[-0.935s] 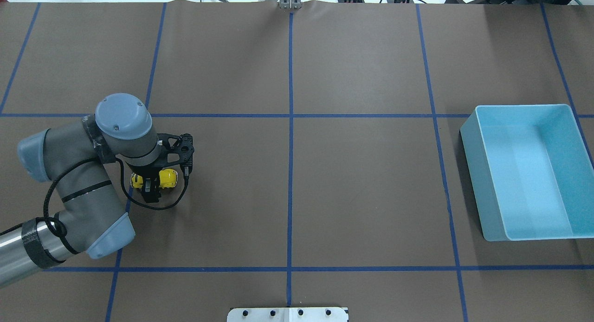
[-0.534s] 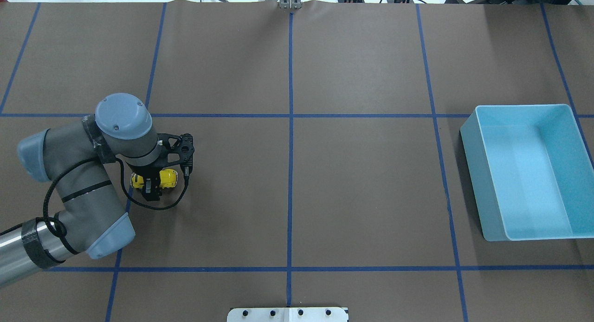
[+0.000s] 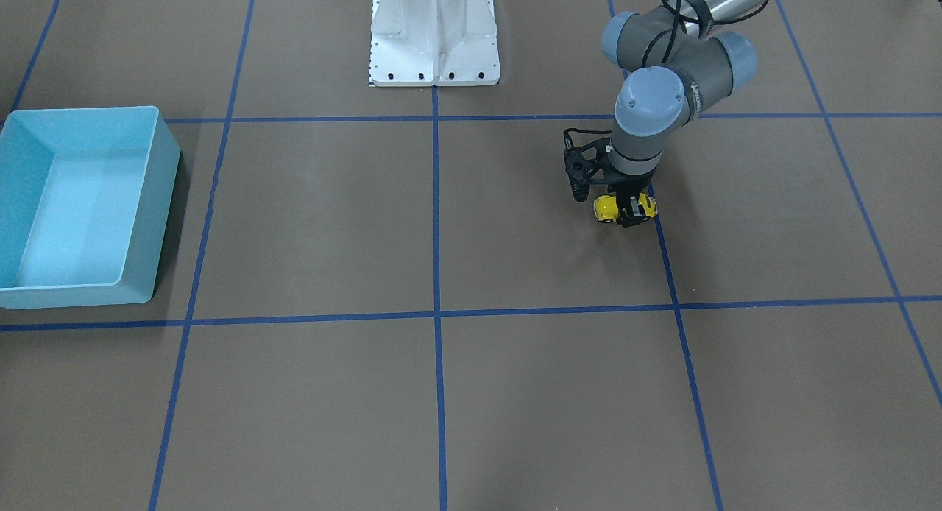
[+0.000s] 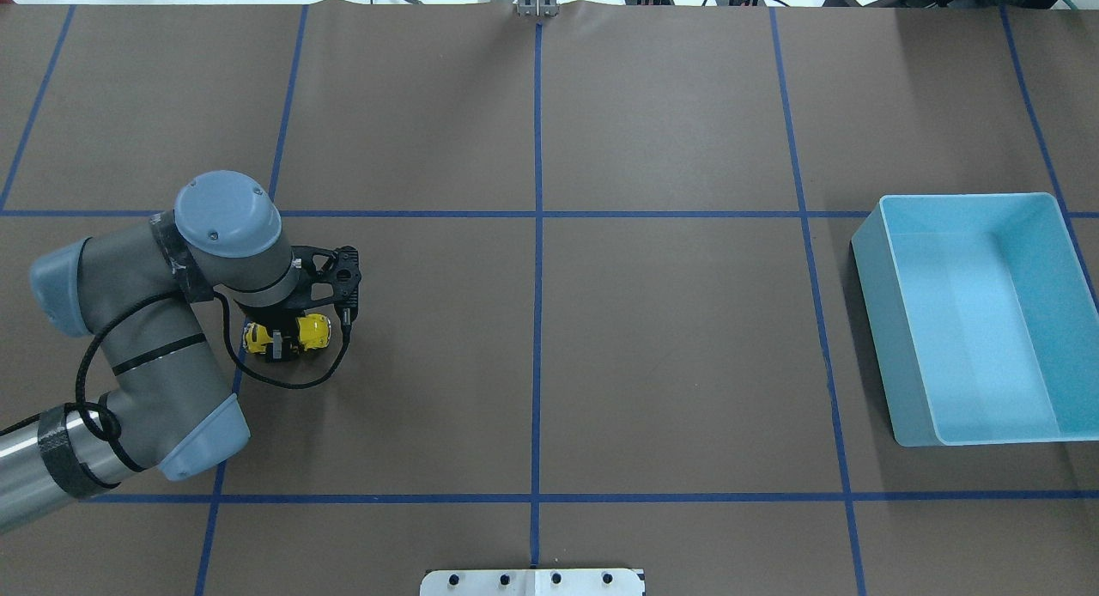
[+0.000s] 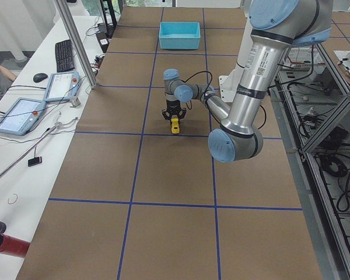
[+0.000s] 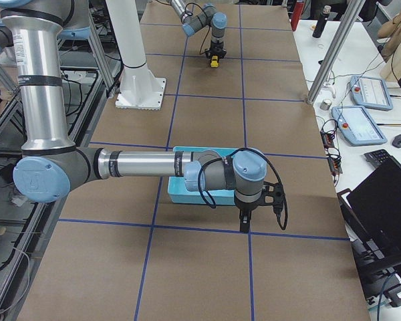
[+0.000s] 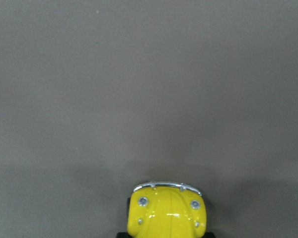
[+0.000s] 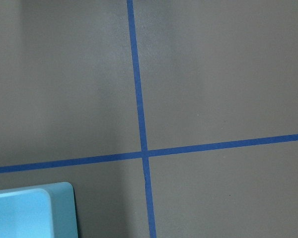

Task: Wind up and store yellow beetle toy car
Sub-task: 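Press the left gripper down on the car's roof, then push the car backward toward the robot with the left gripper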

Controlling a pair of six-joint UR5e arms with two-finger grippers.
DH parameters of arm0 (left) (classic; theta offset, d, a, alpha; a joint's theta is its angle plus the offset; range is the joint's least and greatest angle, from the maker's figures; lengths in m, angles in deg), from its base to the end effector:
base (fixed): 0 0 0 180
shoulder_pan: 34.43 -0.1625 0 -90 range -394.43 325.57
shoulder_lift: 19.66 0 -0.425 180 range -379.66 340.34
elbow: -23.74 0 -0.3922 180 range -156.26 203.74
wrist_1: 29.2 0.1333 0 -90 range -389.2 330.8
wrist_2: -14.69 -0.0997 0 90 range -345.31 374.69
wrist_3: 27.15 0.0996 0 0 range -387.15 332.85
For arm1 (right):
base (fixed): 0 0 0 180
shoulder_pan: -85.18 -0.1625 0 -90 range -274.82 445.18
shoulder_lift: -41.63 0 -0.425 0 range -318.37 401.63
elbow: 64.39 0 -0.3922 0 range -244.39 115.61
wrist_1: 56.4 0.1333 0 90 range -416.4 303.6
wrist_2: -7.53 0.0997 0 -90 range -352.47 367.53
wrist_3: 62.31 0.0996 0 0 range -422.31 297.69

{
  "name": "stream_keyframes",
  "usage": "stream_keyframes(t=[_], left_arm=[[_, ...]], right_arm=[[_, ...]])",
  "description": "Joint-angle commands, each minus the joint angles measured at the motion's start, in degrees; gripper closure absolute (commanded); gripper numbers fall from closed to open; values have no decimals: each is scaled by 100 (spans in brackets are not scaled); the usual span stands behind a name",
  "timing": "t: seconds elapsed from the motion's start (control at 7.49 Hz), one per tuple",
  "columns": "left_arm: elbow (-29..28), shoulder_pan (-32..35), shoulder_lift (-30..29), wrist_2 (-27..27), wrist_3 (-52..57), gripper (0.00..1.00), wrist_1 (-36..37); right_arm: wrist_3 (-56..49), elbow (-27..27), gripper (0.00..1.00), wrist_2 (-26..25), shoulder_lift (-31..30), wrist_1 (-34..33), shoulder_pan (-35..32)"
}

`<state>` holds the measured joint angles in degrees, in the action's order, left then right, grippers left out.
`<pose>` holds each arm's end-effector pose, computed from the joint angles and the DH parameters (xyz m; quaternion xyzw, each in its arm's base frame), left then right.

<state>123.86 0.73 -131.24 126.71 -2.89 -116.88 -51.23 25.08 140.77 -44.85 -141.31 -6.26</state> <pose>0.4534 -0.4367 0.3832 0.1914 0.2438 0.6419 0.7013 0.0783 -0.5249 0.6241 0.0344 -0.3717 0.0753 0.9246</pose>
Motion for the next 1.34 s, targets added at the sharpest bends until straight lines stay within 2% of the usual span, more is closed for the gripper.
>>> stream_keyframes(t=[0.0,0.27,0.67,1.2], left_arm=[[297,17,58,5,0,100,57],[640,52,172,224,-9,100,14],[615,52,286,233,-35,100,-537],[589,105,278,760,-578,100,-915]], right_arm=[[0,0,0,0,0,0,-6],[0,0,0,0,0,0,-6],[0,0,0,0,0,0,3],[0,0,0,0,0,0,-6]])
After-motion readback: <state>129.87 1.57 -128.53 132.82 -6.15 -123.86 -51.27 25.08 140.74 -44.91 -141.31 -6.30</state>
